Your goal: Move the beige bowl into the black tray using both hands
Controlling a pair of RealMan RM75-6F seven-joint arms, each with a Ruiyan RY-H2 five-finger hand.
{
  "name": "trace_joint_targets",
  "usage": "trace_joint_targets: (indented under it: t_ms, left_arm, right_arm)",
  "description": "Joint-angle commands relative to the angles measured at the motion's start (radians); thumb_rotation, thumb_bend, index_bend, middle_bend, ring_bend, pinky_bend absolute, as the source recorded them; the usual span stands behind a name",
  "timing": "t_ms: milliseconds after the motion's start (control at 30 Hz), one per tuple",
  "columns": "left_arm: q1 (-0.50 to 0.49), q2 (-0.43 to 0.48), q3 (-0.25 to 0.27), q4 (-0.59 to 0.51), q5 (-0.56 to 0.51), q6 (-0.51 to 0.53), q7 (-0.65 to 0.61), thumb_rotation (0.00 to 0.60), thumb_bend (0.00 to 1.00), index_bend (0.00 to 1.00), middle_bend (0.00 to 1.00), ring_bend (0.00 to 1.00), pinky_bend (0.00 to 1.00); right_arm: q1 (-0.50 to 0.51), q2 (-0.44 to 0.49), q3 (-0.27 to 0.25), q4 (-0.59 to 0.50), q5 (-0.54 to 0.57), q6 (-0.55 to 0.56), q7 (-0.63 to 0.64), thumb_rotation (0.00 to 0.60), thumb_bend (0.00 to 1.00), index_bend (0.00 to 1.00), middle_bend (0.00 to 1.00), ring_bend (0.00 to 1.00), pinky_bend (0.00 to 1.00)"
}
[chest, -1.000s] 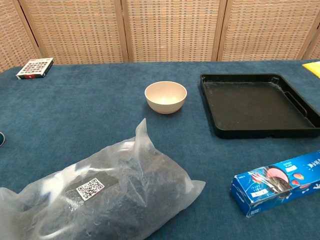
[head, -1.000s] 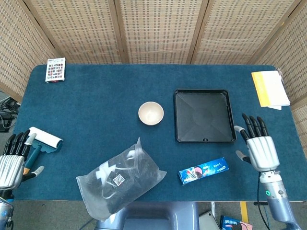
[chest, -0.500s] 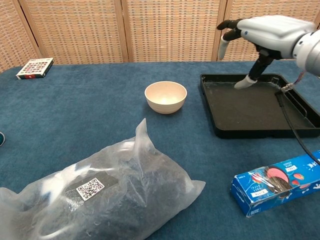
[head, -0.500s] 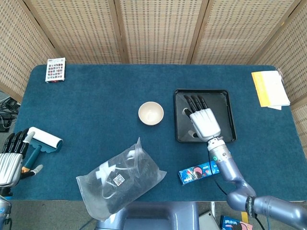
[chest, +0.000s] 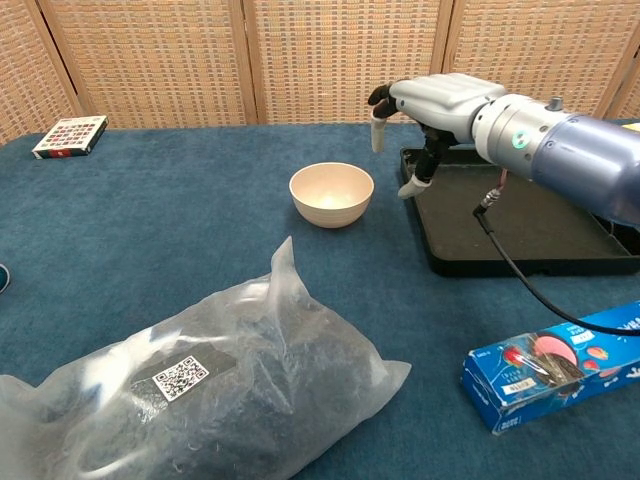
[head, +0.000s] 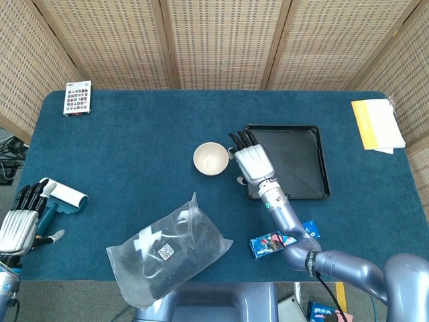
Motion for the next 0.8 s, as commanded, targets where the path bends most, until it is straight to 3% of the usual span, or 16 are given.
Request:
trace_joint_targets:
  t_ms: [33,800]
  left_arm:
    - [-0.003,0.0,-0.004,0.003,-0.006,-0.011,-0.005,0.6,0.0,0.0,0.0,0.0,0.0]
    - [-0.016,-0.009,-0.025,0.039,-0.037,-0.097,-0.04,0.6,0.0,0.0,0.0,0.0,0.0]
  right_arm:
    - [0.022,-0.023,-0.004,0.035,0.005,-0.016,0.019,0.6,0.21,0.45,0.16,0.0,0.08]
    - [0.144,-0.189,-0.046,0.302,-0.014,-0.1,0.177,0.6,0.38,0.52,0.19,0.0,0.08]
